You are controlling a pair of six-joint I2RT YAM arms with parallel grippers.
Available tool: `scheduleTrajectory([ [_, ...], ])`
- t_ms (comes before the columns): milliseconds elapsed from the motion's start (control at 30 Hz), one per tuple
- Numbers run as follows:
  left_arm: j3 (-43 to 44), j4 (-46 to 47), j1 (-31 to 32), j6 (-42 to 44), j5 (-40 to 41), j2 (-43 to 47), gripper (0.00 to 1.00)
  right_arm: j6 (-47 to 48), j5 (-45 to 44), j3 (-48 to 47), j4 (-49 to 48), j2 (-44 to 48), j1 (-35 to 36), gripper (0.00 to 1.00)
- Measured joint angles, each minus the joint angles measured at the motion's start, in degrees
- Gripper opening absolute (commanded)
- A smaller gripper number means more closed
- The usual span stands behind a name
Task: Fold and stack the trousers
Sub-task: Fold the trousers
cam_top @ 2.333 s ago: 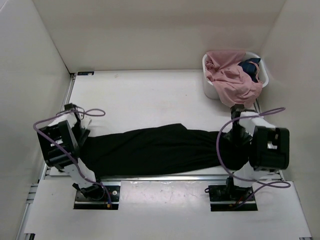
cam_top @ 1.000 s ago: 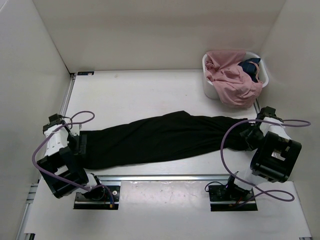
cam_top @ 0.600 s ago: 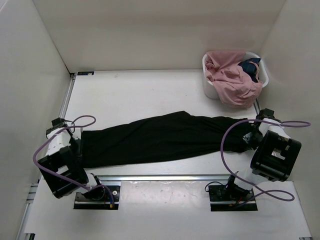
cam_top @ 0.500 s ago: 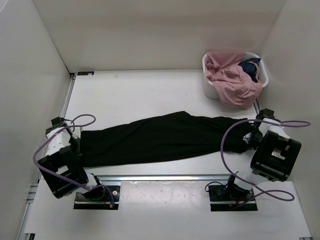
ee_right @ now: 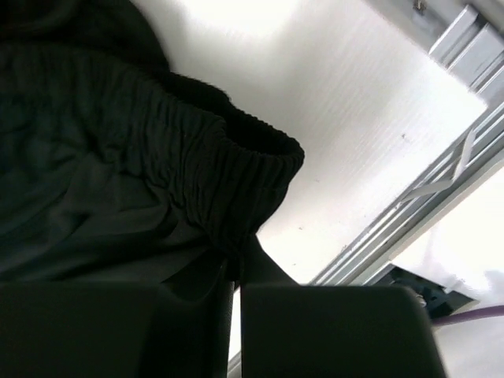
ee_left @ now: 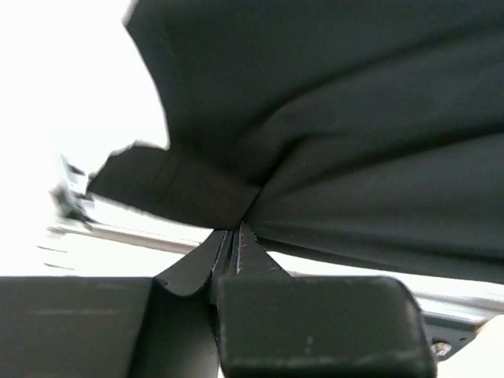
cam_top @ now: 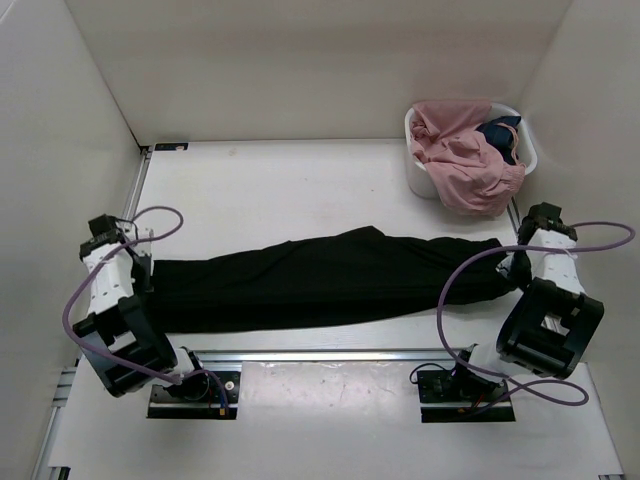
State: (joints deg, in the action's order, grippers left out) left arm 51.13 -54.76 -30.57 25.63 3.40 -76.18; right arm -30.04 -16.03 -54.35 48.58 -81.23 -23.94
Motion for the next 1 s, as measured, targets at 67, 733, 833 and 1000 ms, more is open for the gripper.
scheduleTrajectory([
  [67, 4.33, -0.52, 0.07, 0.00, -1.42, -0.13, 0.14, 0.85, 0.79, -3.45, 2.25, 0.15, 0.15, 0.00],
  [733, 34.51, -2.32, 4.09, -0.63, -14.93, -9.81, 0.14, 0.28, 6.47, -26.21, 7.06, -9.14, 0.26, 0.00],
  [833, 27.98, -0.96, 4.07, 0.35, -13.42, -4.90, 0.14, 0.24, 7.32, -23.19, 6.45, -7.15, -1.68, 0.00],
  [1000, 10.95, -0.50, 3.89, 2.71, -7.63, 6.51, 0.14, 0.20, 6.93, -16.85, 5.90, -3.13, -5.09, 0.00],
])
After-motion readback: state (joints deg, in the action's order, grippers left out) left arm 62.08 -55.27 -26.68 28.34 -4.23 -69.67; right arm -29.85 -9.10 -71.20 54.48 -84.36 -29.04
